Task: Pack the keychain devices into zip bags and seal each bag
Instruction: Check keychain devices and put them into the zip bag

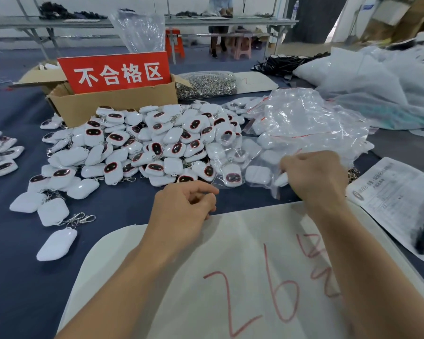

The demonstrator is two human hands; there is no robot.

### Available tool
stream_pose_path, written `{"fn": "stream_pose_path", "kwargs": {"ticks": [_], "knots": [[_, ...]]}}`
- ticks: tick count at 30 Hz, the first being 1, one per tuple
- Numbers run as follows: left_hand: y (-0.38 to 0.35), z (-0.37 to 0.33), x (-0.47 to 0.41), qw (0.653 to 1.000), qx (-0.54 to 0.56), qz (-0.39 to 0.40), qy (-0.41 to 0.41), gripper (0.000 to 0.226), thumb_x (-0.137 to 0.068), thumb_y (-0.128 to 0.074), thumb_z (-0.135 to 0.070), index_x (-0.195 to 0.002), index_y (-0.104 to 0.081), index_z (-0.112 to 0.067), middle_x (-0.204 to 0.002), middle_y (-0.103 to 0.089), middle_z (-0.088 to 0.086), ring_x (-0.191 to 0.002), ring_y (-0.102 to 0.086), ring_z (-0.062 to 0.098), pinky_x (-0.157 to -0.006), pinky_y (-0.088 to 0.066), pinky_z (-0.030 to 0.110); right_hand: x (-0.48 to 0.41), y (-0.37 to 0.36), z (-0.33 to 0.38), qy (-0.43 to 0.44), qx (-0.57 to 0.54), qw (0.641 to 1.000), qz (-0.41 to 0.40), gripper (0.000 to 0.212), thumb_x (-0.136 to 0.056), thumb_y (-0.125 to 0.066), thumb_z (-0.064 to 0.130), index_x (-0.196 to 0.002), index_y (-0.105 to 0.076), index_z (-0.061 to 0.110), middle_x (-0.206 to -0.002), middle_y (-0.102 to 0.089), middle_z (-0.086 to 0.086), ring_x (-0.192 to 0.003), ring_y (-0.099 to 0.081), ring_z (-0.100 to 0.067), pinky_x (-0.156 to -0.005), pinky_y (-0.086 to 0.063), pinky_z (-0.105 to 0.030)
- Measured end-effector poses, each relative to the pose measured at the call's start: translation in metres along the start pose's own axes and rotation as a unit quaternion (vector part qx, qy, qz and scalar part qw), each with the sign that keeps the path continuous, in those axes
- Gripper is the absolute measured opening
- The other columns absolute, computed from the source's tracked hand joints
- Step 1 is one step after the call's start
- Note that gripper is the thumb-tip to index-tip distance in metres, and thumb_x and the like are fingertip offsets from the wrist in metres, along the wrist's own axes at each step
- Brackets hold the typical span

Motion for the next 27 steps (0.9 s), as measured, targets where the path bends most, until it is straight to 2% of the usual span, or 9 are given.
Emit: {"fn": "stream_pose_path", "kwargs": {"ticks": [5, 7, 9, 13, 15, 18, 22, 24, 27], "knots": [[0.000, -0.003, 0.000, 0.999, -0.016, -0.001, -0.031, 0.019, -0.090, -0.075, -0.023, -0.090, -0.076, -0.043, -0.070, -0.074, -0.013, -0.064, -0.068, 0.007, -0.063, -0.050, 0.013, 0.032, -0.043, 0.021, 0.090, -0.134, 0.955, 0.247, 0.024, -0.086, -0.063, 0.016, -0.076, -0.083, 0.025, -0.063, -0.071, 0.011, -0.056, -0.060, -0.006, -0.058, -0.047, -0.022], [-0.001, -0.004, 0.000, 0.998, -0.034, 0.009, -0.045, 0.022, -0.088, -0.077, -0.026, -0.095, -0.074, -0.047, -0.072, -0.074, -0.017, -0.066, -0.066, 0.004, -0.065, -0.047, 0.010, 0.043, -0.054, 0.025, 0.106, -0.140, 0.939, 0.297, 0.024, -0.080, -0.061, 0.019, -0.079, -0.083, 0.027, -0.072, -0.076, 0.014, -0.064, -0.064, 0.001, -0.059, -0.045, -0.014], [-0.002, -0.003, 0.000, 0.998, -0.040, 0.015, -0.046, 0.025, -0.086, -0.078, -0.028, -0.104, -0.074, -0.045, -0.074, -0.073, -0.020, -0.070, -0.064, -0.001, -0.070, -0.044, 0.006, 0.047, -0.055, 0.028, 0.118, -0.183, 0.937, 0.273, 0.024, -0.069, -0.059, 0.026, -0.076, -0.082, 0.024, -0.073, -0.076, 0.008, -0.065, -0.063, 0.000, -0.059, -0.046, -0.013], [-0.004, -0.001, 0.000, 0.998, -0.046, 0.028, -0.045, 0.027, -0.086, -0.078, -0.031, -0.111, -0.075, -0.041, -0.076, -0.073, -0.023, -0.077, -0.066, -0.004, -0.074, -0.044, 0.006, 0.034, -0.032, 0.026, 0.159, -0.208, 0.962, 0.079, 0.014, -0.067, -0.063, 0.023, -0.067, -0.075, 0.015, -0.058, -0.059, -0.008, -0.058, -0.048, -0.010, -0.059, -0.041, -0.029], [-0.004, 0.000, -0.001, 0.997, -0.048, 0.028, -0.047, 0.026, -0.086, -0.078, -0.032, -0.111, -0.075, -0.041, -0.077, -0.073, -0.024, -0.079, -0.066, -0.004, -0.074, -0.044, 0.005, 0.034, -0.032, 0.025, 0.133, -0.265, 0.951, 0.091, 0.012, -0.067, -0.065, 0.021, -0.068, -0.076, 0.015, -0.059, -0.058, -0.008, -0.060, -0.050, -0.012, -0.061, -0.041, -0.031], [-0.004, -0.002, 0.000, 0.997, -0.051, 0.019, -0.053, 0.031, -0.086, -0.078, -0.033, -0.116, -0.074, -0.039, -0.079, -0.073, -0.026, -0.081, -0.066, -0.007, -0.075, -0.042, 0.002, 0.044, -0.042, 0.030, 0.103, -0.345, 0.913, 0.189, 0.013, -0.067, -0.064, 0.019, -0.064, -0.075, 0.014, -0.064, -0.065, -0.002, -0.067, -0.058, -0.016, -0.066, -0.044, -0.031], [0.000, -0.012, 0.003, 0.996, -0.023, 0.001, -0.087, 0.040, -0.078, -0.079, -0.047, -0.117, -0.071, -0.048, -0.089, -0.073, -0.028, -0.084, -0.069, -0.004, -0.075, -0.047, 0.005, 0.061, -0.055, 0.040, 0.103, -0.409, 0.849, 0.318, 0.018, -0.069, -0.055, 0.008, -0.063, -0.071, 0.011, -0.071, -0.063, -0.013, -0.084, -0.060, -0.034, -0.076, -0.042, -0.045], [0.003, -0.016, 0.004, 0.994, -0.020, -0.013, -0.105, 0.042, -0.071, -0.079, -0.057, -0.112, -0.071, -0.049, -0.089, -0.073, -0.028, -0.082, -0.070, -0.001, -0.072, -0.050, 0.008, 0.072, -0.062, 0.045, 0.103, -0.427, 0.806, 0.397, 0.022, -0.071, -0.052, 0.003, -0.062, -0.071, 0.011, -0.069, -0.062, -0.011, -0.077, -0.060, -0.030, -0.071, -0.044, -0.038], [0.008, -0.015, 0.004, 0.994, -0.019, -0.032, -0.102, 0.053, -0.069, -0.090, -0.049, -0.118, -0.073, -0.038, -0.088, -0.074, -0.022, -0.080, -0.069, 0.001, -0.071, -0.051, 0.012, 0.083, -0.061, 0.052, 0.098, -0.453, 0.738, 0.491, 0.029, -0.075, -0.049, 0.000, -0.063, -0.072, 0.012, -0.068, -0.065, -0.007, -0.065, -0.062, -0.022, -0.058, -0.048, -0.030]]}}
Point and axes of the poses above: each hand's wrist, its own x-axis away from the middle knuckle, its own y-axis out of the back of the hand, z = x × y, the point moved 6 cm from there along -x, towards the middle knuckle
